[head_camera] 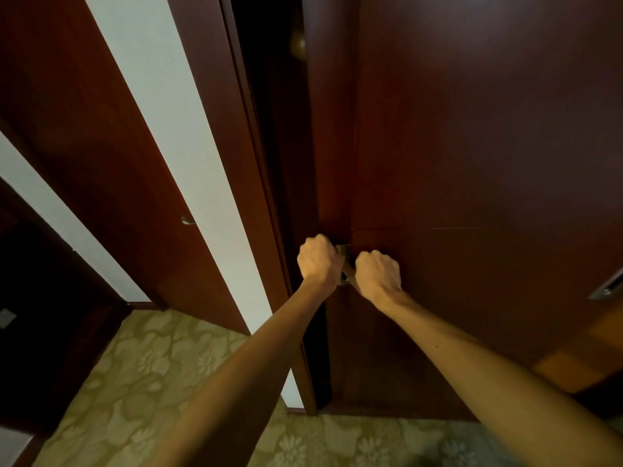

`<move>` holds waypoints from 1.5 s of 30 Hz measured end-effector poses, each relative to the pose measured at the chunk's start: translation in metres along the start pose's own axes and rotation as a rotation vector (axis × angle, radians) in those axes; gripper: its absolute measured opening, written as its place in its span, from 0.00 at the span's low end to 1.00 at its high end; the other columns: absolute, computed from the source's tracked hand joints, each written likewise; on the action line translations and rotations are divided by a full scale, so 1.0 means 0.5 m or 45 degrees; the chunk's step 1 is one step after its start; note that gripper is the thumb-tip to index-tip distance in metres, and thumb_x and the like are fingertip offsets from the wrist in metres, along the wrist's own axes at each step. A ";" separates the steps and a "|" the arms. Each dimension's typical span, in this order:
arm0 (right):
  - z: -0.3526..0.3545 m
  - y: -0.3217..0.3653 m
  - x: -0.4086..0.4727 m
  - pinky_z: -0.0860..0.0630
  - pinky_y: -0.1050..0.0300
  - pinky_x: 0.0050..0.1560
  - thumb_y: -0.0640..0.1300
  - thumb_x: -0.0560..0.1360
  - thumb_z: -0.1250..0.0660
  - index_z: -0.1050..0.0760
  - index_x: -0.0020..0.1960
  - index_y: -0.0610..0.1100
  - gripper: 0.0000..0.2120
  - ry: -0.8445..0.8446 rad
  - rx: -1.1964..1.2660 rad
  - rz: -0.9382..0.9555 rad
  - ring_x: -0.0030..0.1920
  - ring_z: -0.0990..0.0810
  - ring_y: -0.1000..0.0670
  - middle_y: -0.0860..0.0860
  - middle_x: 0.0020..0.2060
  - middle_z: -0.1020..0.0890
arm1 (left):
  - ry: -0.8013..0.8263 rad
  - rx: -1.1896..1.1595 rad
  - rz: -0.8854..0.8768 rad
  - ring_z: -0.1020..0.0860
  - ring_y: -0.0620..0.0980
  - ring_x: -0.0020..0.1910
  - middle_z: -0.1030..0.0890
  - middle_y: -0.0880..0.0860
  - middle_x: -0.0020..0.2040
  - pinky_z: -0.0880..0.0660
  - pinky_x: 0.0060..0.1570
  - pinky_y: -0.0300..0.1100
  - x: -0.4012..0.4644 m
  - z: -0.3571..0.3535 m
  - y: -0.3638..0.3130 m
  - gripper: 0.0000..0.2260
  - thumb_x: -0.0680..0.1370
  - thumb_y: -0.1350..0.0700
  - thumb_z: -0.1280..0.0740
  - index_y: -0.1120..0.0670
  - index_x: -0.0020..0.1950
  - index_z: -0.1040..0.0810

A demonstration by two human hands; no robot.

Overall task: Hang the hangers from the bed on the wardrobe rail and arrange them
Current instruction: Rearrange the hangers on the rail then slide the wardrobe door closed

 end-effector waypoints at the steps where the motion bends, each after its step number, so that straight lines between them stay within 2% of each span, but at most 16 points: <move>1: -0.001 -0.013 0.000 0.25 0.51 0.42 0.38 0.78 0.37 0.19 0.47 0.44 0.08 0.005 0.007 -0.008 0.48 0.16 0.42 0.45 0.46 0.16 | 0.005 0.024 -0.034 0.18 0.56 0.43 0.18 0.57 0.45 0.26 0.35 0.45 0.000 -0.003 -0.010 0.08 0.81 0.59 0.36 0.61 0.48 0.19; 4: 0.002 -0.052 0.000 0.25 0.51 0.40 0.41 0.77 0.36 0.19 0.44 0.44 0.08 0.000 0.055 -0.027 0.45 0.16 0.42 0.46 0.42 0.16 | 0.022 0.062 -0.108 0.21 0.53 0.38 0.19 0.55 0.43 0.27 0.34 0.43 0.000 -0.018 -0.044 0.08 0.81 0.59 0.37 0.61 0.48 0.19; 6: 0.008 -0.082 -0.002 0.28 0.52 0.39 0.48 0.78 0.35 0.19 0.44 0.43 0.11 -0.023 0.082 -0.039 0.45 0.16 0.41 0.46 0.43 0.17 | 0.030 0.089 -0.148 0.22 0.51 0.37 0.19 0.54 0.42 0.26 0.33 0.43 0.000 -0.030 -0.069 0.08 0.81 0.58 0.36 0.60 0.47 0.20; 9: 0.018 -0.131 -0.008 0.28 0.52 0.38 0.57 0.78 0.36 0.20 0.43 0.42 0.18 -0.060 0.111 -0.063 0.44 0.17 0.41 0.45 0.42 0.17 | 0.045 0.125 -0.215 0.18 0.53 0.40 0.18 0.54 0.43 0.20 0.37 0.45 -0.005 -0.056 -0.110 0.08 0.80 0.56 0.35 0.58 0.47 0.19; 13: 0.026 -0.202 -0.016 0.24 0.52 0.38 0.61 0.78 0.38 0.24 0.36 0.45 0.22 -0.040 0.149 -0.112 0.41 0.17 0.42 0.46 0.38 0.17 | 0.097 0.178 -0.304 0.18 0.53 0.42 0.19 0.54 0.44 0.19 0.39 0.46 -0.020 -0.086 -0.173 0.08 0.80 0.53 0.33 0.58 0.48 0.20; 17: 0.038 -0.275 -0.026 0.22 0.52 0.38 0.62 0.78 0.39 0.28 0.30 0.47 0.24 -0.027 0.154 -0.164 0.38 0.17 0.44 0.48 0.34 0.18 | 0.141 0.208 -0.386 0.19 0.53 0.43 0.21 0.53 0.43 0.22 0.37 0.44 -0.037 -0.118 -0.239 0.11 0.79 0.49 0.32 0.58 0.48 0.21; 22: 0.045 -0.372 -0.036 0.20 0.51 0.41 0.63 0.78 0.38 0.24 0.32 0.46 0.24 -0.004 0.162 -0.222 0.37 0.17 0.46 0.49 0.33 0.18 | 0.180 0.225 -0.456 0.19 0.53 0.46 0.21 0.54 0.47 0.21 0.42 0.45 -0.063 -0.159 -0.324 0.14 0.79 0.47 0.32 0.58 0.51 0.22; 26: 0.052 -0.445 -0.040 0.19 0.50 0.41 0.65 0.77 0.39 0.26 0.31 0.47 0.26 -0.013 0.147 -0.228 0.36 0.17 0.46 0.49 0.33 0.18 | 0.201 0.260 -0.510 0.20 0.54 0.49 0.21 0.55 0.49 0.22 0.44 0.46 -0.079 -0.188 -0.393 0.12 0.79 0.49 0.32 0.58 0.52 0.22; 29: 0.058 -0.500 -0.041 0.21 0.52 0.40 0.64 0.77 0.38 0.28 0.31 0.48 0.24 -0.016 0.117 -0.226 0.37 0.17 0.46 0.49 0.34 0.18 | 0.240 0.235 -0.534 0.21 0.54 0.48 0.24 0.54 0.47 0.22 0.45 0.46 -0.093 -0.211 -0.445 0.11 0.80 0.50 0.33 0.58 0.52 0.23; 35: 0.064 -0.605 -0.048 0.20 0.50 0.43 0.55 0.78 0.35 0.27 0.36 0.48 0.15 0.031 0.141 -0.242 0.40 0.16 0.46 0.50 0.37 0.18 | 0.289 0.230 -0.598 0.21 0.53 0.49 0.26 0.53 0.45 0.23 0.46 0.44 -0.126 -0.258 -0.544 0.07 0.79 0.56 0.31 0.58 0.52 0.23; 38: 0.072 -0.654 -0.054 0.19 0.49 0.43 0.61 0.77 0.37 0.23 0.36 0.46 0.20 0.033 0.142 -0.251 0.36 0.17 0.48 0.50 0.34 0.18 | 0.332 0.227 -0.634 0.21 0.54 0.50 0.24 0.54 0.47 0.24 0.46 0.45 -0.138 -0.278 -0.589 0.08 0.78 0.55 0.31 0.59 0.53 0.23; 41: 0.081 -0.694 -0.060 0.18 0.50 0.42 0.65 0.77 0.39 0.25 0.32 0.47 0.25 0.024 0.120 -0.248 0.34 0.18 0.49 0.51 0.30 0.20 | 0.388 0.224 -0.664 0.21 0.54 0.51 0.23 0.55 0.49 0.24 0.46 0.44 -0.151 -0.301 -0.628 0.09 0.78 0.55 0.31 0.58 0.54 0.23; 45: 0.095 -0.740 -0.072 0.19 0.50 0.42 0.66 0.77 0.41 0.28 0.31 0.47 0.26 0.052 0.114 -0.245 0.36 0.16 0.47 0.50 0.32 0.18 | 0.419 0.208 -0.709 0.21 0.53 0.50 0.24 0.54 0.48 0.24 0.47 0.44 -0.169 -0.332 -0.676 0.07 0.78 0.56 0.32 0.57 0.54 0.23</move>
Point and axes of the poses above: each hand's wrist, its own x-axis towards the middle knuckle, its own z-axis out of the back of the hand, y = z × x, the point moved 7 cm from there along x, towards the middle knuckle
